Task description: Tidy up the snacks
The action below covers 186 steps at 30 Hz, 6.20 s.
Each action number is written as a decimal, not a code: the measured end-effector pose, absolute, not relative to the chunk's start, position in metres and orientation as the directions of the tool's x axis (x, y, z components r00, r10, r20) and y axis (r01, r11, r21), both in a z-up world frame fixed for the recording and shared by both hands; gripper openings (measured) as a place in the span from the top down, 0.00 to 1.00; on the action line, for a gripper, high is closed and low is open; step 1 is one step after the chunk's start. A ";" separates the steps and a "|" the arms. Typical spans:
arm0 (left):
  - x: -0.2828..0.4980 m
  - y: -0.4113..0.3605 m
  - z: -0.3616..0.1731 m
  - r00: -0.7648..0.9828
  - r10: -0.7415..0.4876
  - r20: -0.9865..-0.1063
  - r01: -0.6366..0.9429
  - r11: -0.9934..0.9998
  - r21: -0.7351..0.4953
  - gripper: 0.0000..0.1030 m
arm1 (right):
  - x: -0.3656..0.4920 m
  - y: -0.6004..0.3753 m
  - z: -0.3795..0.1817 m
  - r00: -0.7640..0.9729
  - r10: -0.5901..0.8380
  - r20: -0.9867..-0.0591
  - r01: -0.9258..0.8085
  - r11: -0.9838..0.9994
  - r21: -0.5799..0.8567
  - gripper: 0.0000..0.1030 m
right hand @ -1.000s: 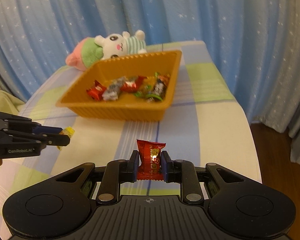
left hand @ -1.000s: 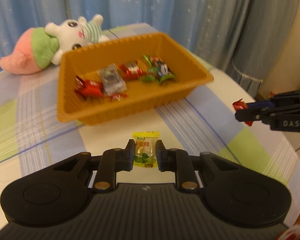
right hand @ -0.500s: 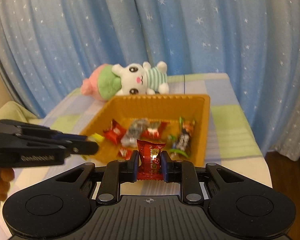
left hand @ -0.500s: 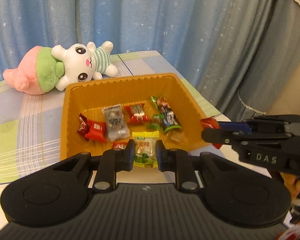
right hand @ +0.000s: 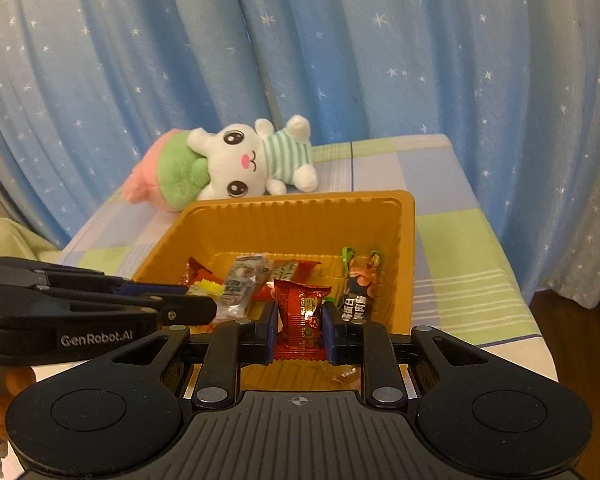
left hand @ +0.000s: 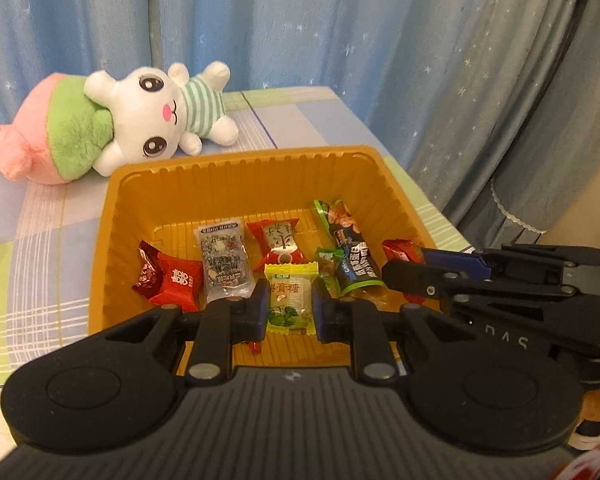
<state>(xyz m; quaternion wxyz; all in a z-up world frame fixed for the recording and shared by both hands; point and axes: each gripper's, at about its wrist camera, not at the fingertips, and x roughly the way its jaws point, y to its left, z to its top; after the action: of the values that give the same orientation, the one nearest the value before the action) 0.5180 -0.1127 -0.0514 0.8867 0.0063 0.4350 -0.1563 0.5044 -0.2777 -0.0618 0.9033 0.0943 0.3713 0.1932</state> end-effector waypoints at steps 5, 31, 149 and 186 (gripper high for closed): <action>0.527 -0.114 -0.064 0.549 -0.267 -0.792 0.274 0.953 -0.131 0.81 | 0.511 -0.275 -0.070 0.637 0.418 -0.647 -0.274 0.908 0.317 0.77; 0.529 -0.072 -0.060 0.574 -0.180 -0.799 0.126 0.983 -0.131 0.71 | 0.524 -0.266 -0.081 0.596 0.461 -0.657 -0.313 0.887 0.339 0.77; 0.192 -0.030 -0.013 0.568 -0.114 -0.815 0.099 0.993 -0.070 0.28 | 0.213 -0.235 -0.037 0.550 0.377 -0.745 -0.235 0.926 0.295 0.15; 0.216 -0.033 -0.019 0.564 -0.090 -0.821 0.055 0.996 -0.071 0.28 | 0.236 -0.237 -0.039 0.532 0.390 -0.752 -0.257 0.920 0.295 0.15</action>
<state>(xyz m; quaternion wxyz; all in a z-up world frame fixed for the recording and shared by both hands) 0.2163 -0.0328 -0.0191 0.8842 -0.0188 0.4650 -0.0410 0.2359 -0.2369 -0.0389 0.8722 0.0741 0.4466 0.1854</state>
